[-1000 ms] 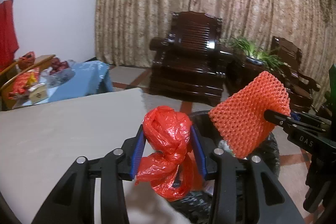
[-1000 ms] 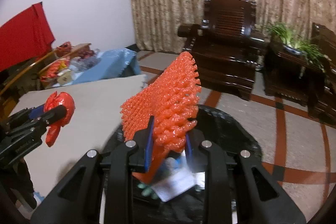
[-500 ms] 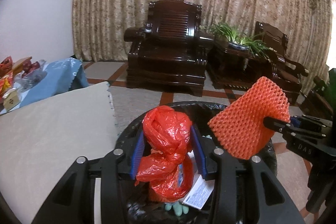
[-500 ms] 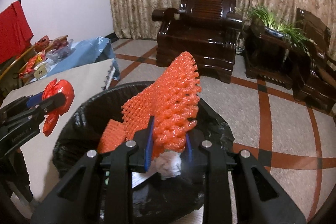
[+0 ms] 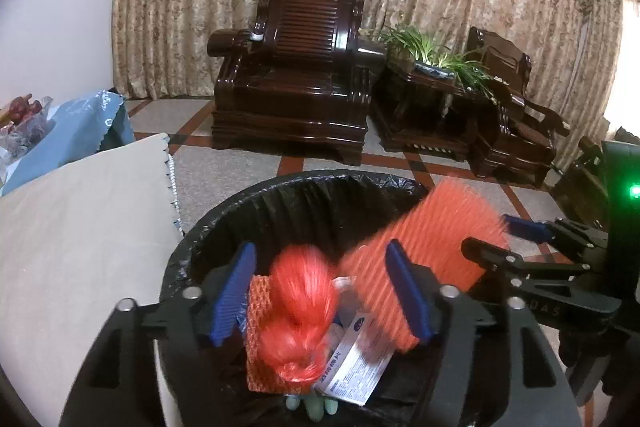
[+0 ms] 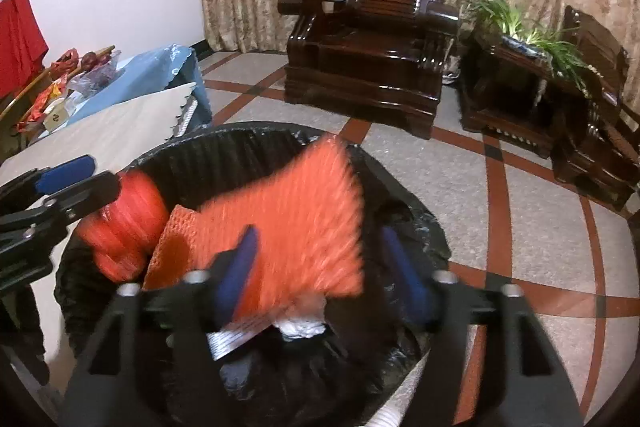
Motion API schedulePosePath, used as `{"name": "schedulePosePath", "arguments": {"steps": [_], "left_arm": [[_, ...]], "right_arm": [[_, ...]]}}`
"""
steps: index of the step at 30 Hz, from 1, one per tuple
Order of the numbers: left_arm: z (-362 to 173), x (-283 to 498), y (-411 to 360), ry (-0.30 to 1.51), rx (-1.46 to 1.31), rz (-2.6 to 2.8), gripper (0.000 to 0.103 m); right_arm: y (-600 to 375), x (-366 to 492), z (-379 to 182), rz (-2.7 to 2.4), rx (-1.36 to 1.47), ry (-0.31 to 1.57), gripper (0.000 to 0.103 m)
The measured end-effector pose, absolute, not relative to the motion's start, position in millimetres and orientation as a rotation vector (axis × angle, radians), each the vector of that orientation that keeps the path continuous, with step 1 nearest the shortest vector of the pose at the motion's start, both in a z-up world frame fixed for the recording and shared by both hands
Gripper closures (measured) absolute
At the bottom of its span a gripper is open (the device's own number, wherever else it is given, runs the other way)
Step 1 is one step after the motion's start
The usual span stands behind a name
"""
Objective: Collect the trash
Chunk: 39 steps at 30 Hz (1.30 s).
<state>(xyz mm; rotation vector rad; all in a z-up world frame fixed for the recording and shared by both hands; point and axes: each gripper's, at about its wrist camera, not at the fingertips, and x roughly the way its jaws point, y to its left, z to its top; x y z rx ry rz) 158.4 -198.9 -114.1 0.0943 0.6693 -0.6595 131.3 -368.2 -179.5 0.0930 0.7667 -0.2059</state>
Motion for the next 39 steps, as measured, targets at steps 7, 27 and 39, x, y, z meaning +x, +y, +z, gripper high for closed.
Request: {"name": "schedulePosePath", "arguments": {"steps": [7,27,39], "left_arm": [[-102,153,-172,0.655,0.077,-0.644,0.014],[-34,92,-89,0.608,0.058,-0.439,0.006],[-5,63,-74,0.566,0.048,-0.398,0.006]], "right_arm": [[-365,118,-167,-0.203,0.113,0.742,0.007],[-301,67,-68,-0.088,0.135,0.611,0.005],[-272,44,-33,-0.059,0.093,0.578,0.005]]}}
